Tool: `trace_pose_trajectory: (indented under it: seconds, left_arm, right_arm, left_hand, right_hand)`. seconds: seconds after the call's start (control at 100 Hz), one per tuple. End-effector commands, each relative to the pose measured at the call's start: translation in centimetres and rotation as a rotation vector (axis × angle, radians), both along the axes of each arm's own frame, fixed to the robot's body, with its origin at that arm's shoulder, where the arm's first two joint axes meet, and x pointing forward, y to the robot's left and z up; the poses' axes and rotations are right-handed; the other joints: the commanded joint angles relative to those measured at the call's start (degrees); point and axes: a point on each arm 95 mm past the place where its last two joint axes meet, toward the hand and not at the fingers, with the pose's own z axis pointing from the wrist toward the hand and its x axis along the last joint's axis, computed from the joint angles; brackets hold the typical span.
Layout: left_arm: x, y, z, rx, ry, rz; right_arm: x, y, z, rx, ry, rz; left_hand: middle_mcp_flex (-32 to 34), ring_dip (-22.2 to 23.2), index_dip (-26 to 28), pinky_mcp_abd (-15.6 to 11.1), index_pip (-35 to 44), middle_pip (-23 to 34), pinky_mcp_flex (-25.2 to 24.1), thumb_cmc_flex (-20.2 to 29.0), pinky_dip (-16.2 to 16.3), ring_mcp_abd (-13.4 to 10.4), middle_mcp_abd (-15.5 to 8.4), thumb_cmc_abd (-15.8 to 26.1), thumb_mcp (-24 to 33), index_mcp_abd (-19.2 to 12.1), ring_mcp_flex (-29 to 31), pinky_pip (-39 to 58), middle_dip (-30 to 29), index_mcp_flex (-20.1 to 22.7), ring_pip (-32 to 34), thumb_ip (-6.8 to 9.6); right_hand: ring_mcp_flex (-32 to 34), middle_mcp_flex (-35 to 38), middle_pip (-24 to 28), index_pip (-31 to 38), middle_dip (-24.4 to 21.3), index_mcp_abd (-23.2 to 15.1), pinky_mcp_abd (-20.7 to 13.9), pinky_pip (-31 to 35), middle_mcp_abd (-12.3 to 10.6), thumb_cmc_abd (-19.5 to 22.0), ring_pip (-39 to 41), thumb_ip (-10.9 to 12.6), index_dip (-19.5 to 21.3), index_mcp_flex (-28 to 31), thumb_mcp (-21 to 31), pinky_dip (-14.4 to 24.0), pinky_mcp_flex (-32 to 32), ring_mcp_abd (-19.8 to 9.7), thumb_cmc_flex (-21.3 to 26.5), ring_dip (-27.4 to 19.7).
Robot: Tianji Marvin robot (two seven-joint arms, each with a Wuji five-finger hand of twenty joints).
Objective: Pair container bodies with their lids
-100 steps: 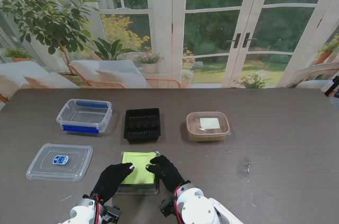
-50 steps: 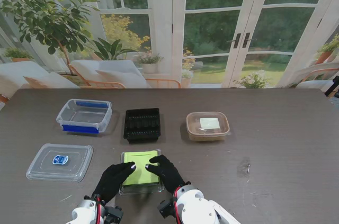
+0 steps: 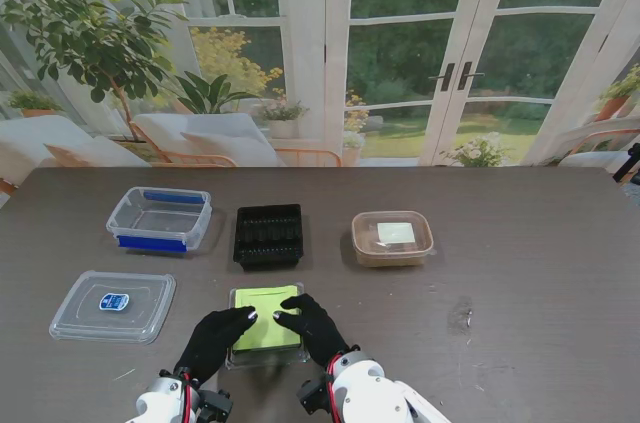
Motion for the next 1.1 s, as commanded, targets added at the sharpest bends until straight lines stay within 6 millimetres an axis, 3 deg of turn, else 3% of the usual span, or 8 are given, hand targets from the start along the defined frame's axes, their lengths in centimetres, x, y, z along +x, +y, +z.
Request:
trace_pose_trajectory:
  seconds: [0.0, 0.11, 0.29, 0.69, 1.09]
  left_arm:
    - [-0.2, -1.1, 0.1, -0.011, 0.015, -0.025]
    - [-0.2, -0.9, -0.2, 0.011, 0.043, -0.01]
    - [0.0, -0.7, -0.7, 0.028, 0.079, -0.007]
    - [0.3, -1.2, -1.1, 0.016, 0.118, -0.041]
    - [0.5, -2.6, 0.4, -0.04, 0.046, -0.093]
  right_arm:
    - [-0.6, 1.4, -0.3, 0.016, 0.023, 0.039]
    - [-0.2, 1.4, -0.9, -0.034, 0.01, 0.048]
    - [0.1, 1.4, -1.7, -0.062, 0.03, 0.057]
    - [-0.5, 1.3, -2.1, -0.022, 0.075, 0.066]
    - [-1.8, 1.1, 0.2, 0.096, 0.05, 0.042]
  left_hand:
    - [1.7, 2.3, 0.3, -4.1, -0.3, 0.6, 4.4, 2.9, 2.3, -4.5, -0.3, 3.5, -1.5, 0.7, 5.1, 8.5, -0.1, 0.4, 9.5, 1.6]
    - [1.3, 2.3, 0.3, -4.2, -0.4, 0.5, 4.1, 3.1, 2.2, -4.5, -0.1, 3.6, -1.5, 0.9, 4.6, 8.3, -0.1, 0.1, 9.4, 1.58]
    - [1.0, 2.3, 0.3, -4.2, -0.5, 0.5, 3.8, 3.3, 2.1, -4.2, 0.1, 3.6, -1.6, 1.1, 4.2, 8.2, -0.2, -0.2, 9.3, 1.54]
    - [0.9, 2.2, 0.3, -4.1, -0.4, 0.5, 3.8, 3.5, 1.9, -4.3, 0.3, 3.7, -1.7, 1.2, 4.0, 8.1, -0.4, -0.2, 9.4, 1.54]
    - [2.0, 2.2, 0.3, -3.6, -0.2, 0.7, 5.0, 3.3, 1.9, -4.1, 0.0, 3.8, -1.8, 1.1, 5.1, 8.5, -0.3, 0.5, 9.9, 1.59]
  right_hand:
    - [0.0, 2.8, 2.1, 0.1, 1.1, -1.2, 0.9, -1.0, -5.4, 0.1, 3.0, 0.8, 0.6, -1.7, 0.7, -0.8, -0.3, 0.2, -0.4, 1.0]
    - [-1.1, 2.5, -2.9, 0.0, -1.1, -1.2, 1.0, -1.9, -5.6, 0.5, 2.9, 0.9, 0.5, -2.4, 0.1, -0.4, -0.2, -0.1, -0.7, 0.7]
    - [-1.0, 2.3, -5.5, -0.6, -2.1, -1.1, 1.1, -1.6, -5.5, 0.6, 2.9, 1.0, 0.1, -2.4, -0.1, -0.1, -0.1, -0.1, -0.7, 0.7]
    - [0.4, 3.0, -3.6, 0.3, -1.0, -0.6, 1.5, 0.2, -5.2, 0.3, 3.1, 1.0, 0.4, -2.0, 0.2, 0.5, 0.0, 0.4, -0.4, 0.9]
    - [0.6, 3.0, -1.2, 0.2, 0.2, -0.5, 1.3, 0.7, -5.0, -0.1, 3.1, 0.8, 0.5, -0.9, 0.7, 0.0, -0.2, 0.3, -0.2, 1.0]
